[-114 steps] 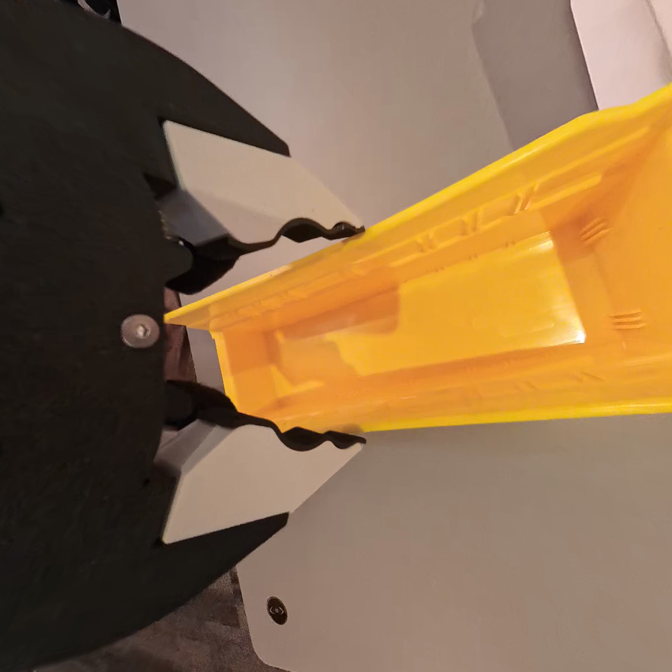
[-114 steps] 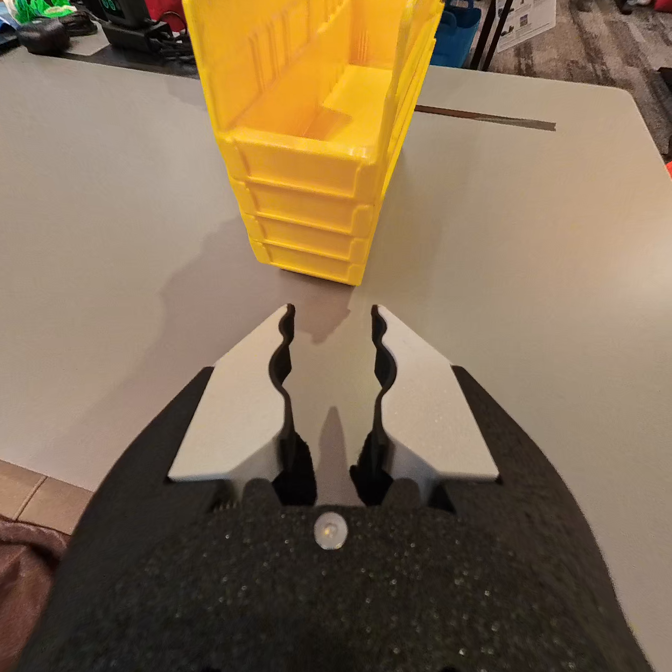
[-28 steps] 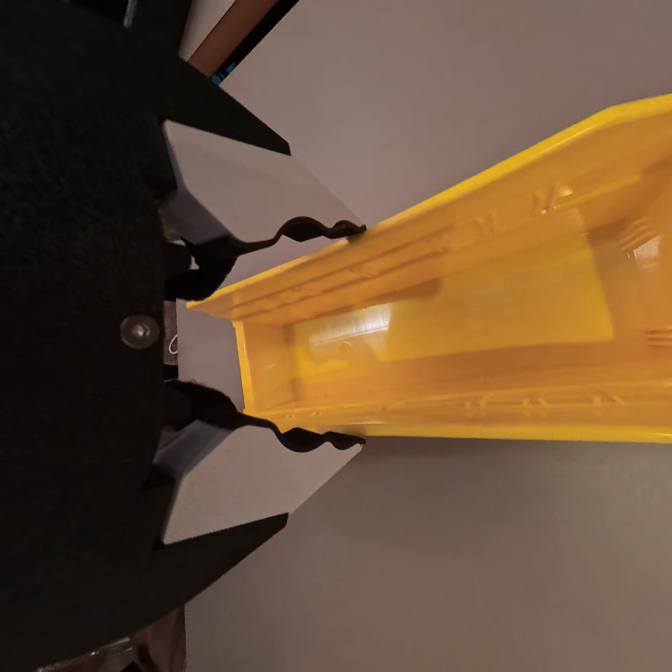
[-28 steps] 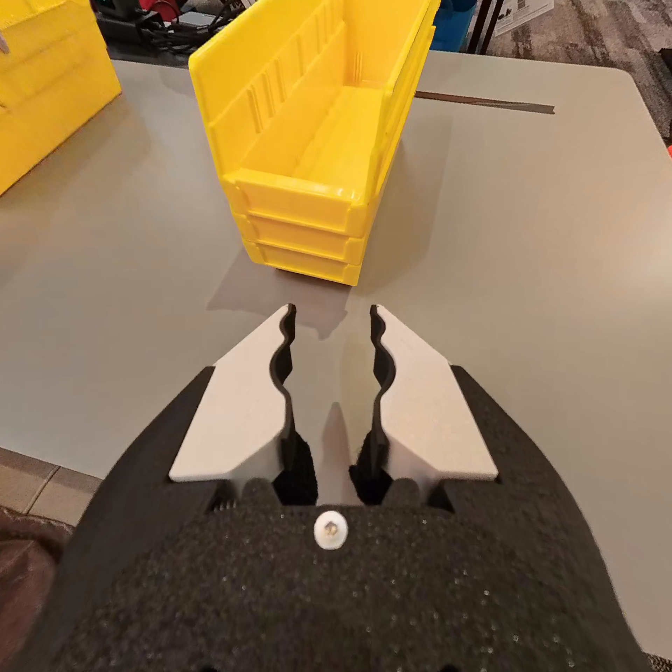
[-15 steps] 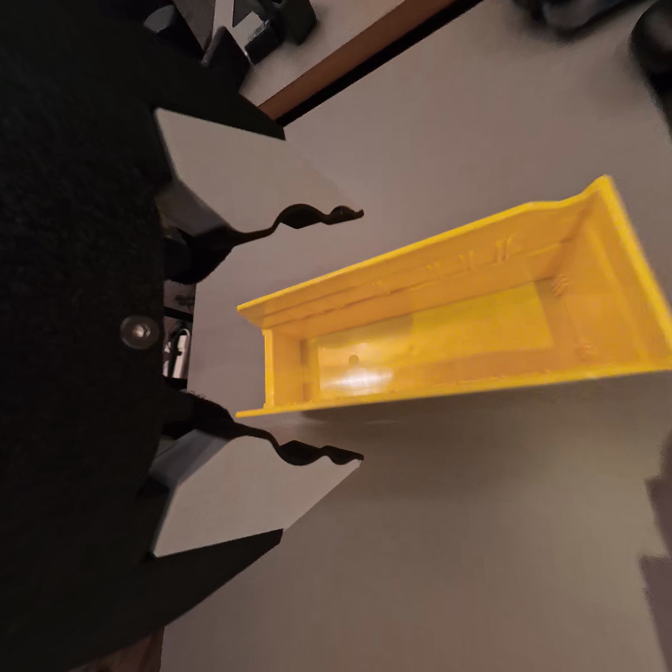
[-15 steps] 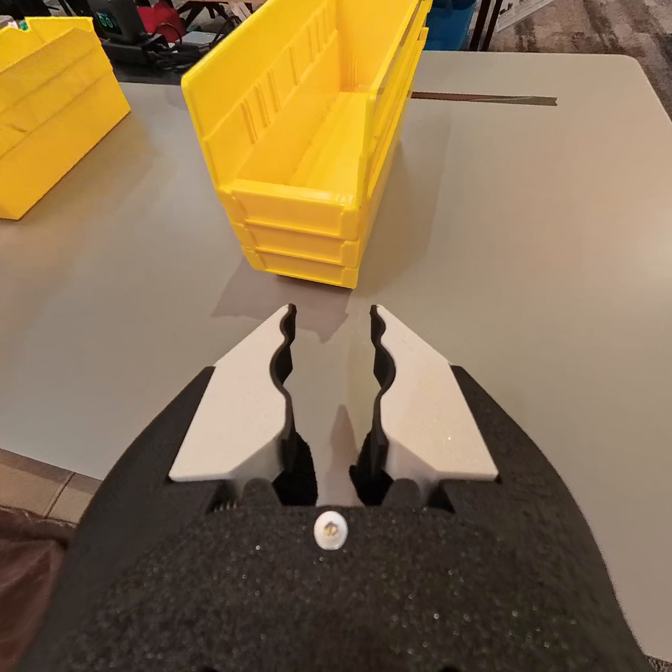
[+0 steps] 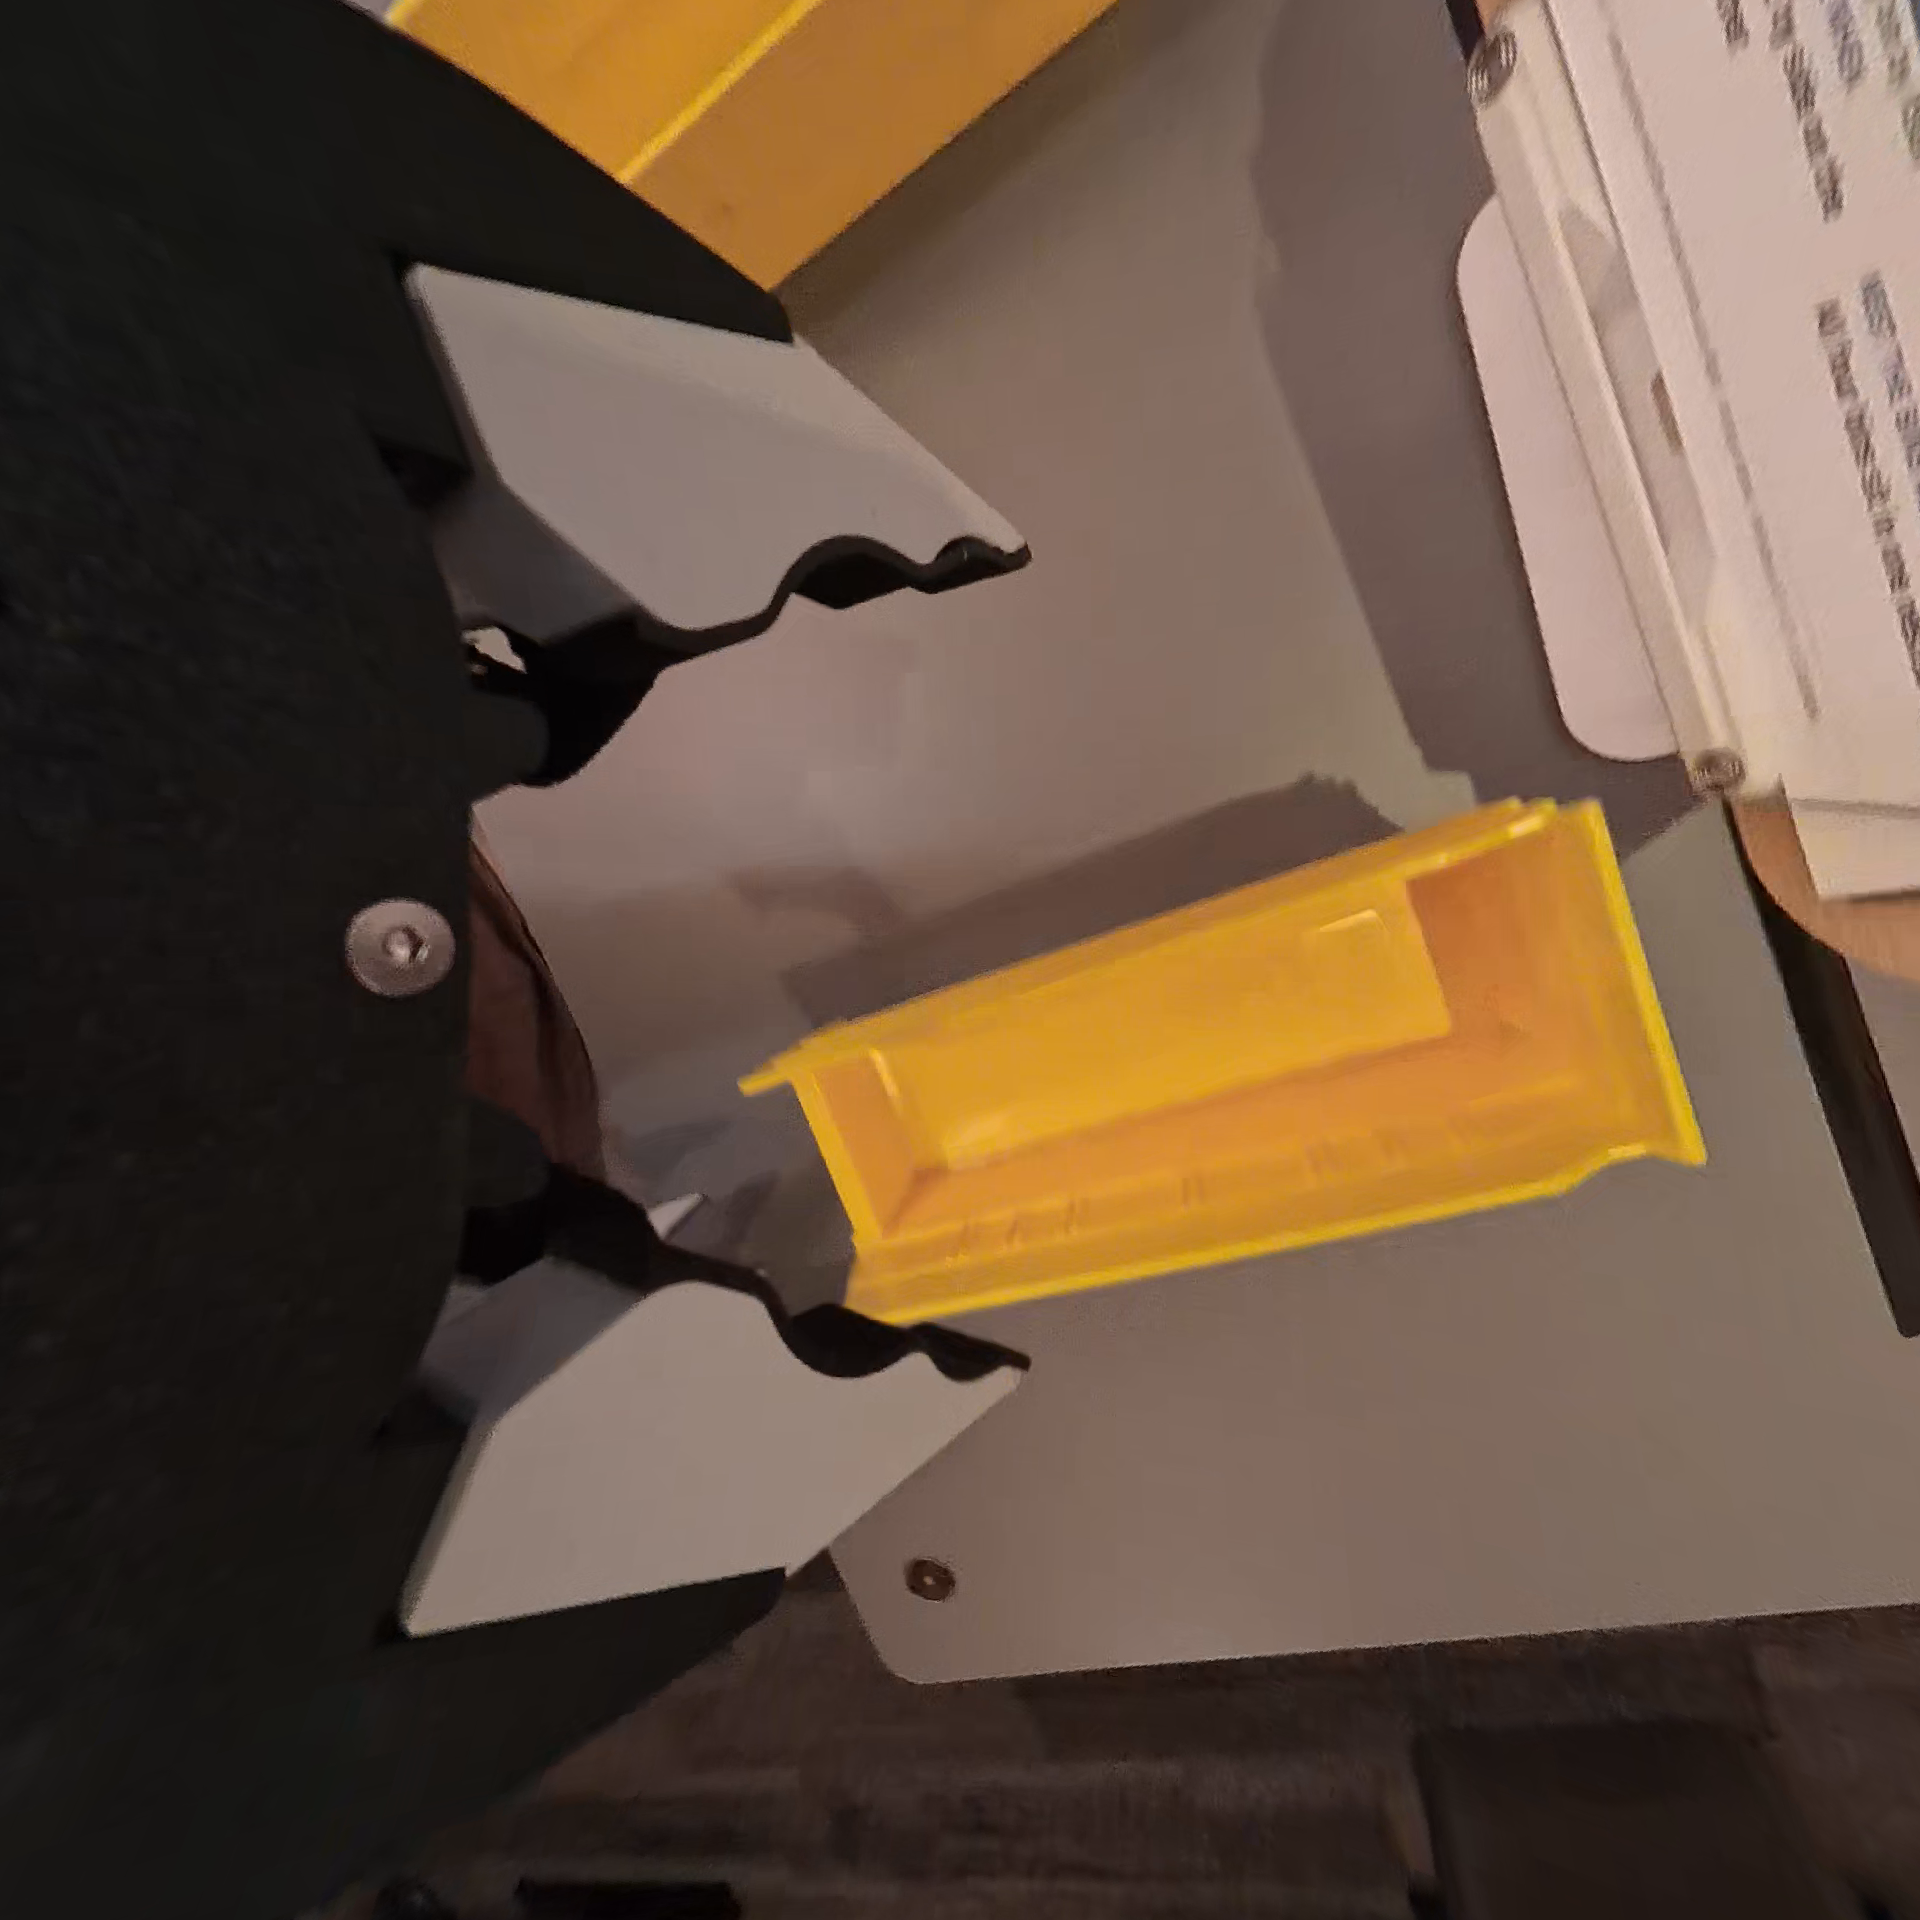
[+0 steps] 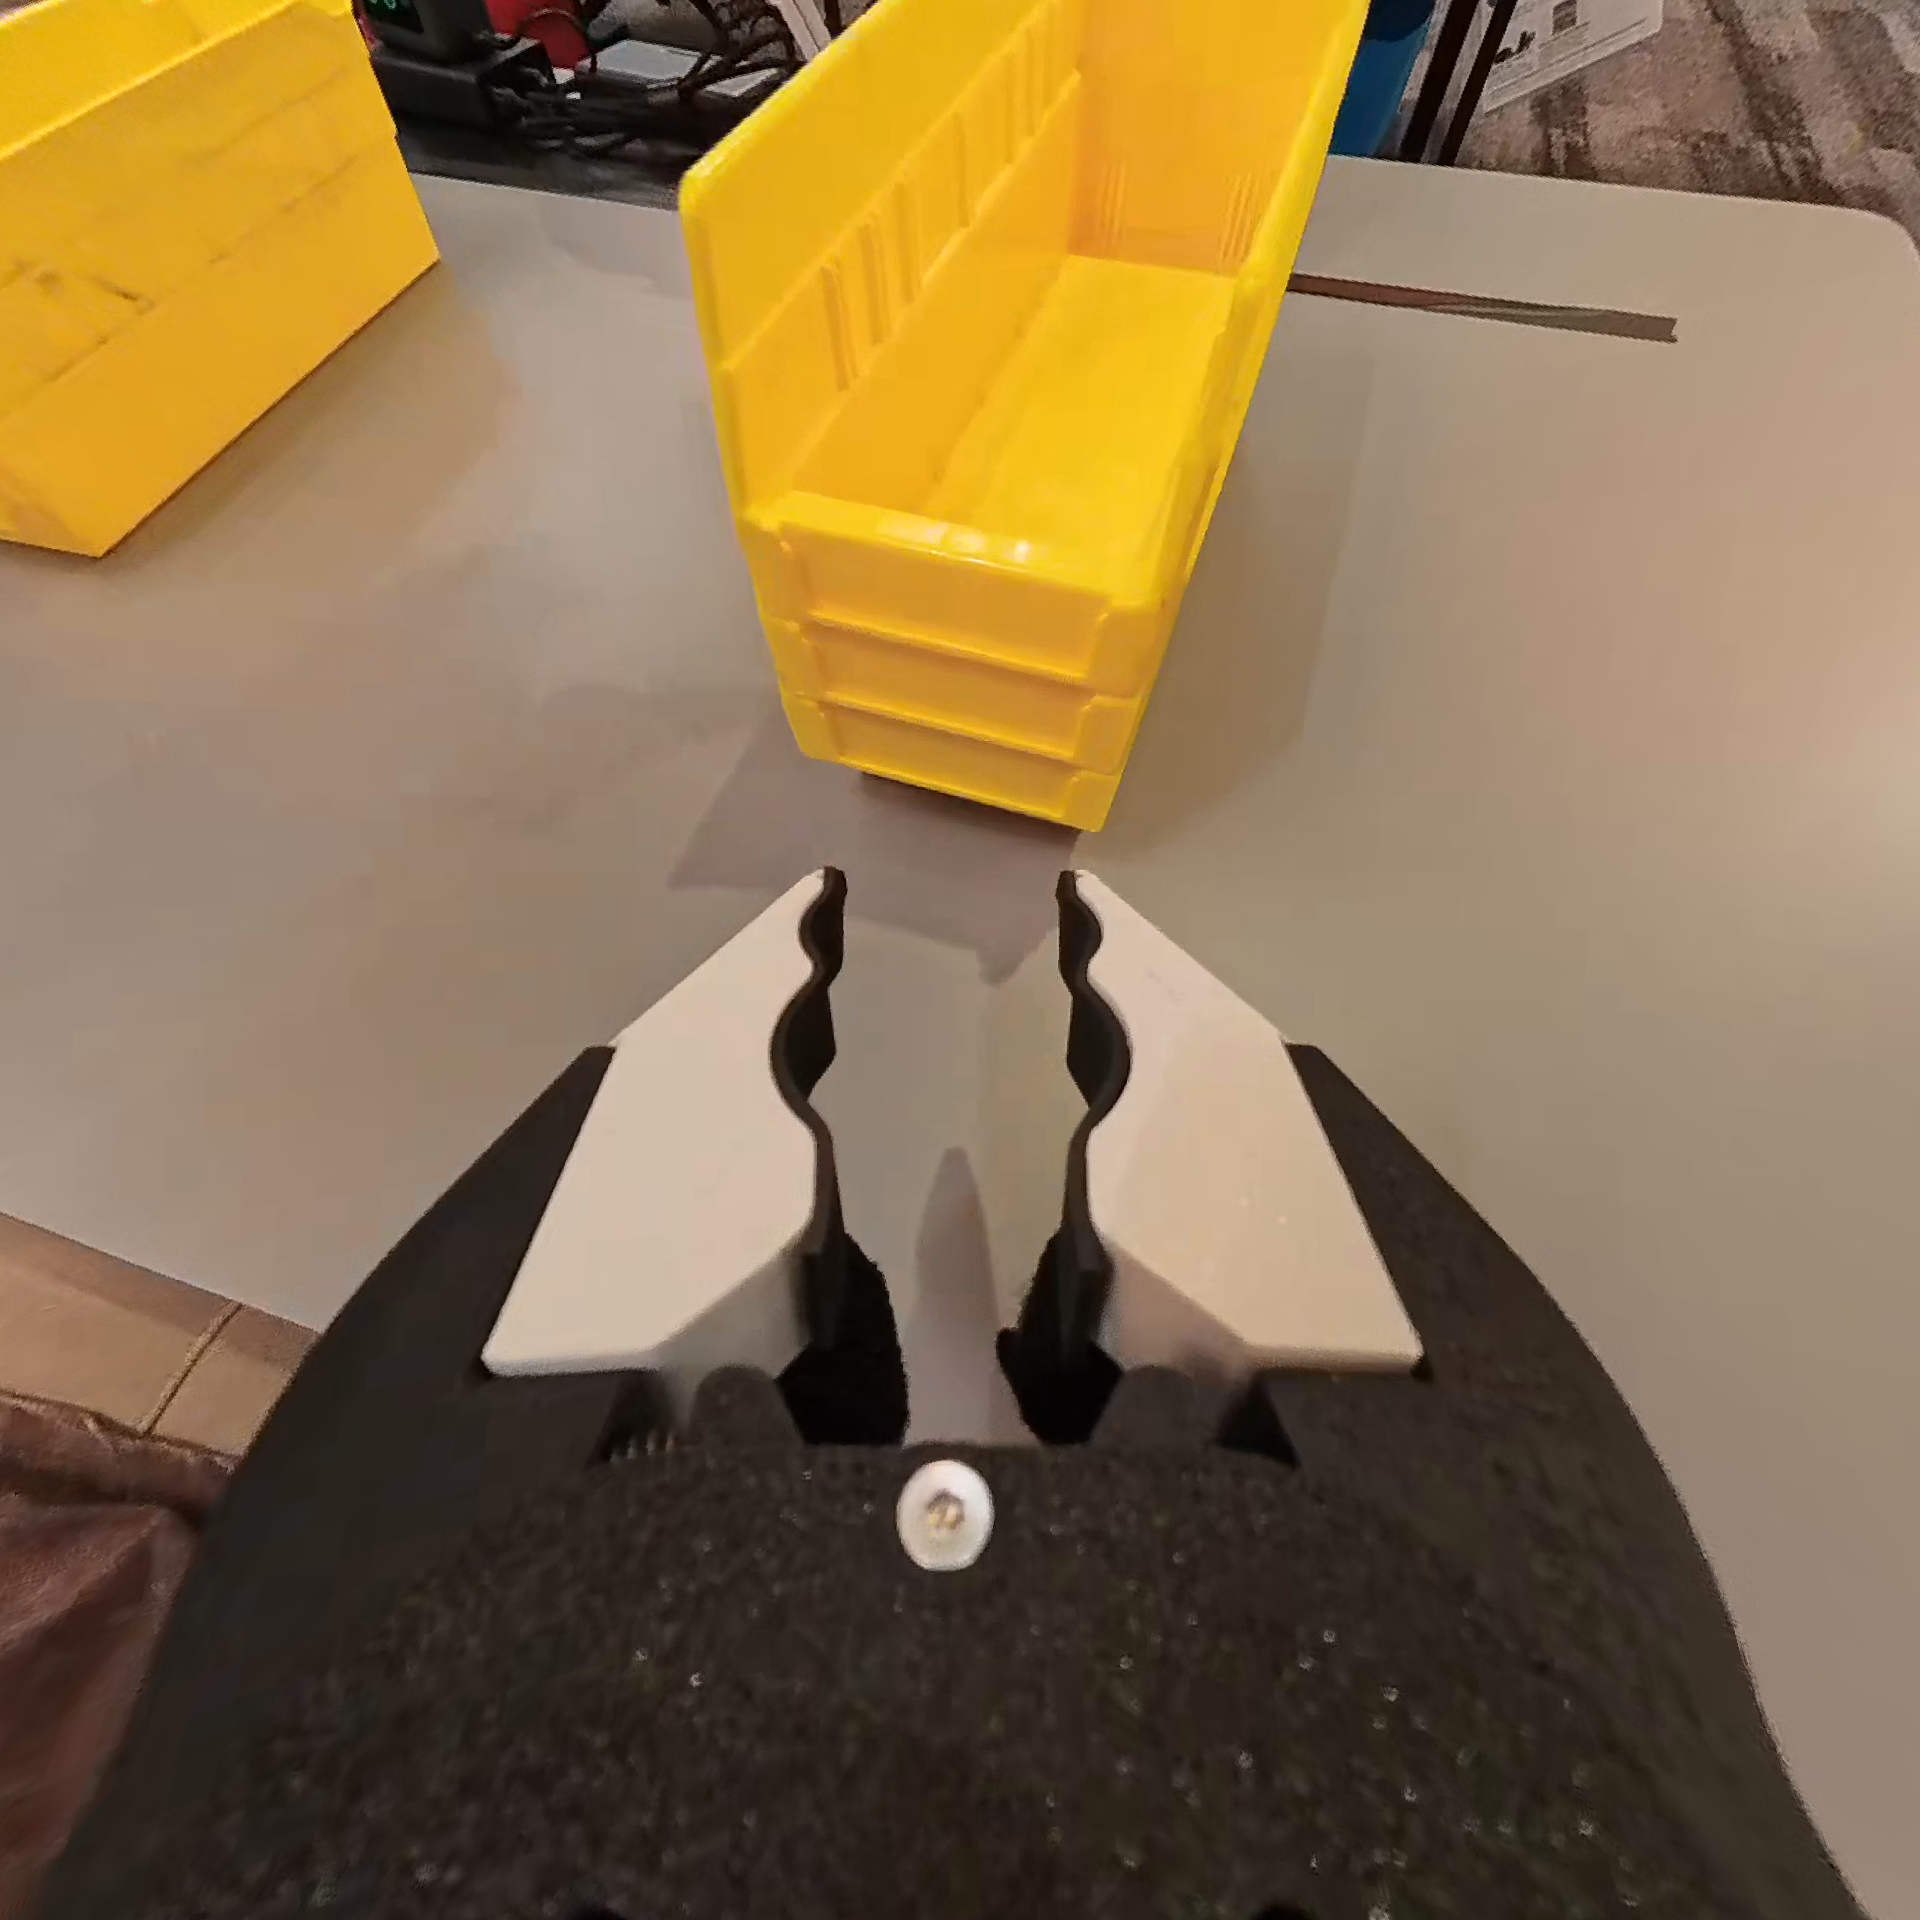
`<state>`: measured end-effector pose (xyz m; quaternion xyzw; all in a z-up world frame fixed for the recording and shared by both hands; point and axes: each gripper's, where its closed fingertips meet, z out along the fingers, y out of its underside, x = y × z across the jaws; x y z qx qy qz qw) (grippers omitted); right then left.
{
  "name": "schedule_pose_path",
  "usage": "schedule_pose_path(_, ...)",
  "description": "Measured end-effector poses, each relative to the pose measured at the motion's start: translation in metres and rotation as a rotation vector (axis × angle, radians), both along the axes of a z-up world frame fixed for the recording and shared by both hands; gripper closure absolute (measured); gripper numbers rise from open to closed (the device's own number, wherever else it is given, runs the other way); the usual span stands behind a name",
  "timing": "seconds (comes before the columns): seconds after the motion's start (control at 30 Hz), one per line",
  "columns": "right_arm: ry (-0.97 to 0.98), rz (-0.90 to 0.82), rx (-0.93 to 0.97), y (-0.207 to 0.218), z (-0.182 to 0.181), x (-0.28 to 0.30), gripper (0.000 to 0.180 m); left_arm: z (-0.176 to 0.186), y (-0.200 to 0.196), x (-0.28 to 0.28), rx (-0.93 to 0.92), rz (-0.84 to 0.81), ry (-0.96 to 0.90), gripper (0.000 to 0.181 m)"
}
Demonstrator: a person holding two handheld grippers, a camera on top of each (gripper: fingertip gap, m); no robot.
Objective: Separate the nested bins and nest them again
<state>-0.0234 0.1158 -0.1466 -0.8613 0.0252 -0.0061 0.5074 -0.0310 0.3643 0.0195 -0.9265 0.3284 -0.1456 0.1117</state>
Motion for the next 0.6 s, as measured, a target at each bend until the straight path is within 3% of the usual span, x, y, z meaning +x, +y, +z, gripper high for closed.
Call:
schedule_pose_path(0.23, 0.022, -0.018, 0.015, -0.007, 0.003, 0.008, 0.139, -0.051, -0.04, 0.061, -0.005, 0.056, 0.12, 0.032)
schedule_pose_path(0.47, 0.073, -0.045, 0.039, -0.009, 0.009, 0.022, 0.139, -0.087, -0.041, 0.057, 0.007, 0.086, 0.277, 0.034)
schedule_pose_path(0.6, 0.092, -0.042, 0.048, -0.009, 0.012, 0.022, 0.139, -0.097, -0.043, 0.059, -0.029, 0.09, 0.264, 0.033)
